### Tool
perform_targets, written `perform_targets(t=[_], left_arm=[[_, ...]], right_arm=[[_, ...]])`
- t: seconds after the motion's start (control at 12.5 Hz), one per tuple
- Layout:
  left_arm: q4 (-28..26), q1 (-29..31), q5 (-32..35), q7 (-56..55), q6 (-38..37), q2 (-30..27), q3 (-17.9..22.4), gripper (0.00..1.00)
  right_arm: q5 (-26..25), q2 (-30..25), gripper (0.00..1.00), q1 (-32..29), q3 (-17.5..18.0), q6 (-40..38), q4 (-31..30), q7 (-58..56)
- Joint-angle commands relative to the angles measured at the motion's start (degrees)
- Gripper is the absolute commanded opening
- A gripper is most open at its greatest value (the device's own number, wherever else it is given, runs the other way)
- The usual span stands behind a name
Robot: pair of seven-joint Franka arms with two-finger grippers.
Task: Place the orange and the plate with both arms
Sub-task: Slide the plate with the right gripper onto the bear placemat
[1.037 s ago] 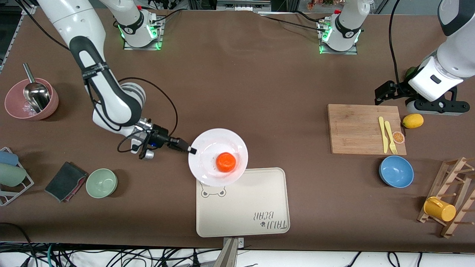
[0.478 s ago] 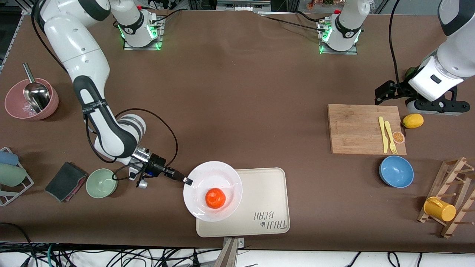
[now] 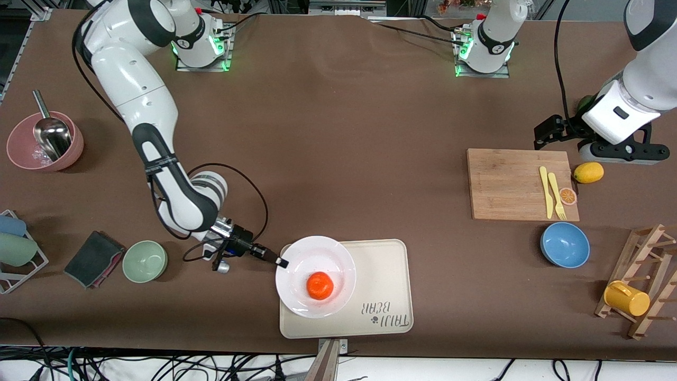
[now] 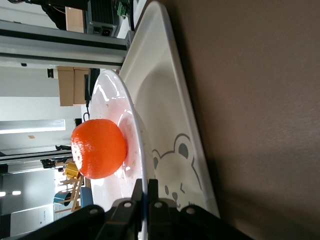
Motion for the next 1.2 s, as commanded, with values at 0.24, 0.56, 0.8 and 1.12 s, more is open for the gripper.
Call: perform_targets(t=[0.24, 0.56, 0.8, 1.12], left_arm=[[0.9, 0.0, -0.6, 0.5, -0.9, -0.5, -0.8, 1.00], [1.0, 0.0, -0.6, 0.4, -1.0, -0.5, -0.8, 1.00], [1.1, 0.1, -0.6, 0.5, -0.9, -0.4, -0.8, 1.00], [1.0, 0.2, -0.6, 0.5, -1.0, -0.4, -0.8, 1.00]], right_arm=[[0.3, 1.6, 0.00, 2.7, -0.4, 1.1, 2.7, 1.3], [0.2, 1.8, 0.00, 5.0, -0.5, 2.6, 2.8, 1.2], [-0.1, 1.8, 0.00, 8.1, -3.4, 3.7, 2.8, 1.2], [-0.1, 1.9, 0.00, 9.3, -3.9, 3.9, 2.8, 1.3]])
